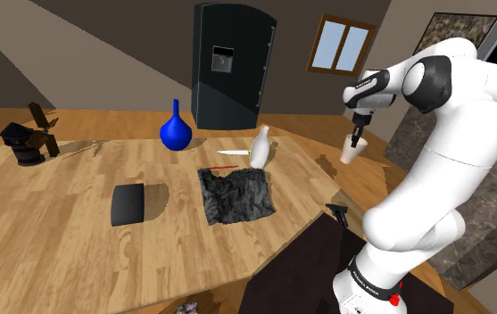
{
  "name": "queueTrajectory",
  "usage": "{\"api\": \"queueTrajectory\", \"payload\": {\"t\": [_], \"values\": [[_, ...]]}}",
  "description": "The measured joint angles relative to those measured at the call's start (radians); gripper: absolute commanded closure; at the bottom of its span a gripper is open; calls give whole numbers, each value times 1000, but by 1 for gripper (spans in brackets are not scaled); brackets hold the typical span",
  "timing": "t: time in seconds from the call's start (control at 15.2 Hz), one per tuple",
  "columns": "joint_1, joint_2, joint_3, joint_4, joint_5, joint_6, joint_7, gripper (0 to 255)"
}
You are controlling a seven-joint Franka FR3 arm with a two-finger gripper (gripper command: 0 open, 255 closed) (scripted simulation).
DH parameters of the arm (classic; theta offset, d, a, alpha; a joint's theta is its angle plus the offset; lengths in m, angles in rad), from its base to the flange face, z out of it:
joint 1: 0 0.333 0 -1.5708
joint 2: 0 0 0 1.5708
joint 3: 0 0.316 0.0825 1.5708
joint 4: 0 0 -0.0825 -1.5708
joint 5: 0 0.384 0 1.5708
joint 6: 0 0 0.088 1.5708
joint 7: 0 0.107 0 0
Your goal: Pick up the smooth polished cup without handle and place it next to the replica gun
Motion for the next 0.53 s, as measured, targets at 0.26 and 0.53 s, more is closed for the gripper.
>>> {"api": "queueTrajectory", "payload": {"t": [0.26,0.53], "values": [[-4,27,0,-31,7,56,1,255],[-6,48,1,-58,13,104,3,255]]}}
